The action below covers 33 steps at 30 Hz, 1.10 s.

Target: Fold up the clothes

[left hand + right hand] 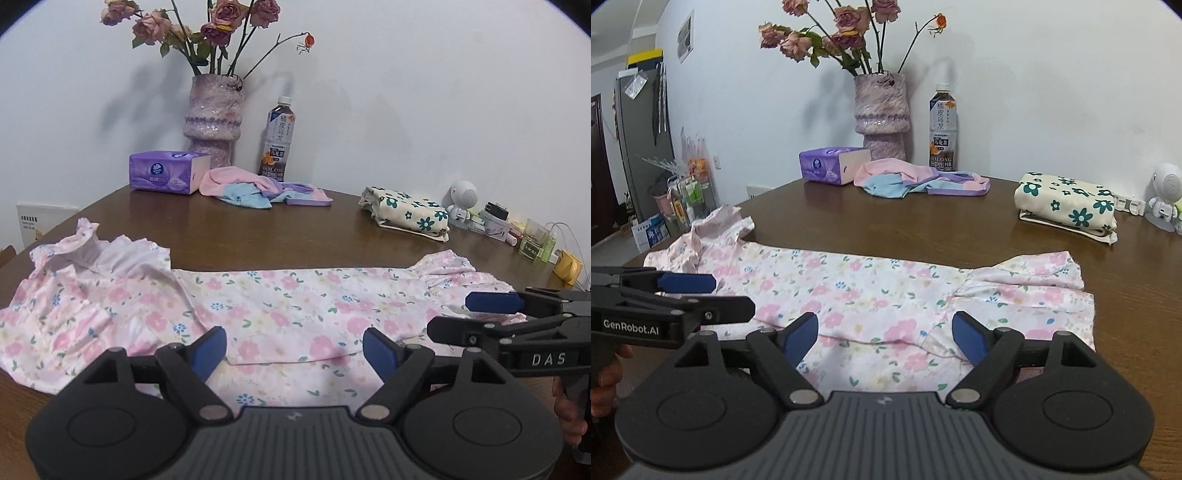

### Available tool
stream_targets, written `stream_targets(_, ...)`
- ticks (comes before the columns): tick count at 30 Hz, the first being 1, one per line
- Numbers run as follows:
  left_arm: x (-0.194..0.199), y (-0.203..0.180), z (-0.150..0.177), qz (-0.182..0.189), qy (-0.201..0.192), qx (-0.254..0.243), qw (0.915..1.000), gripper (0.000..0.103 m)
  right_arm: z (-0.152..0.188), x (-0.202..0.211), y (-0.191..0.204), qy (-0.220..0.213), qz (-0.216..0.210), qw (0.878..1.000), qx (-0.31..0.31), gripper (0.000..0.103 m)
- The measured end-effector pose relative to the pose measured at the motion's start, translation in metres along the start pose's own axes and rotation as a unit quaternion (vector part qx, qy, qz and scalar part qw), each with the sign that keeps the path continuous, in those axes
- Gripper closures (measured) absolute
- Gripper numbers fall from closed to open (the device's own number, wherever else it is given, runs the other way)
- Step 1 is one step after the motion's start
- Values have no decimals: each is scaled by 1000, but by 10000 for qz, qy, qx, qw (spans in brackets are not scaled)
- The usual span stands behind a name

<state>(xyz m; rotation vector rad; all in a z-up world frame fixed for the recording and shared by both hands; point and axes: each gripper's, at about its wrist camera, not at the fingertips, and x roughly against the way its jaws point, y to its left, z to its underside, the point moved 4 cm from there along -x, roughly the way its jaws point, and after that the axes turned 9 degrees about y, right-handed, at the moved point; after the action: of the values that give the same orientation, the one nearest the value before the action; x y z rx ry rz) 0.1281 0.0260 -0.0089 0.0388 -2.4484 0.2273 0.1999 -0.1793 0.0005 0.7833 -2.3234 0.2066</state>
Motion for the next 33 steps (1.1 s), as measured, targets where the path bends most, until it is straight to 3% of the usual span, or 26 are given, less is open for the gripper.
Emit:
stream_targets(19,-10,11,2,-133,300,310,9990,23,6,-14,2,210,423,9986,218,21)
stream_targets(33,22,29,0,83,65,303,9995,23,8,-17,3,353,525,9977,249,22)
